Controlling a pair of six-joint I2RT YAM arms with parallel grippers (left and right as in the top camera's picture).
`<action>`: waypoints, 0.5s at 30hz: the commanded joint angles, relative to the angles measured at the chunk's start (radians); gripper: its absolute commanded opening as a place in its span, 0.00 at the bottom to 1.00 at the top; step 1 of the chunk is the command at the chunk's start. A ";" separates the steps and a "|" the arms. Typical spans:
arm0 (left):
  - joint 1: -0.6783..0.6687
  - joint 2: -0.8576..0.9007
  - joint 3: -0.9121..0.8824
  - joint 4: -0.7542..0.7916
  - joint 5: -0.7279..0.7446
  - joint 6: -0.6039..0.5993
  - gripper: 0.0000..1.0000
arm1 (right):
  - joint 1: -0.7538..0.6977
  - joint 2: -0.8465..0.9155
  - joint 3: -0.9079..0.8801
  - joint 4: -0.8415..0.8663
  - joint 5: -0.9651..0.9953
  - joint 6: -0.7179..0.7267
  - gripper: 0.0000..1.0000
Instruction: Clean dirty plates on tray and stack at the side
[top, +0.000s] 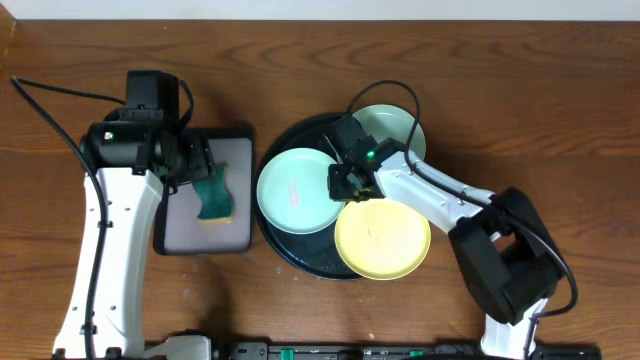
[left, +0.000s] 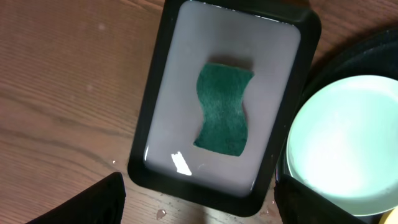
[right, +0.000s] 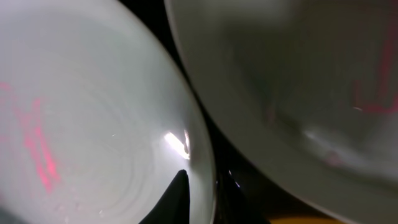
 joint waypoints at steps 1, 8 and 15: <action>0.000 0.003 0.011 -0.002 -0.020 -0.016 0.78 | 0.015 0.016 0.019 0.008 0.014 0.014 0.11; 0.000 0.016 -0.037 0.031 -0.019 -0.016 0.78 | 0.015 0.029 0.018 0.011 0.032 0.026 0.01; 0.000 0.105 -0.057 0.060 -0.018 0.013 0.74 | 0.016 0.037 0.018 0.016 0.032 0.029 0.01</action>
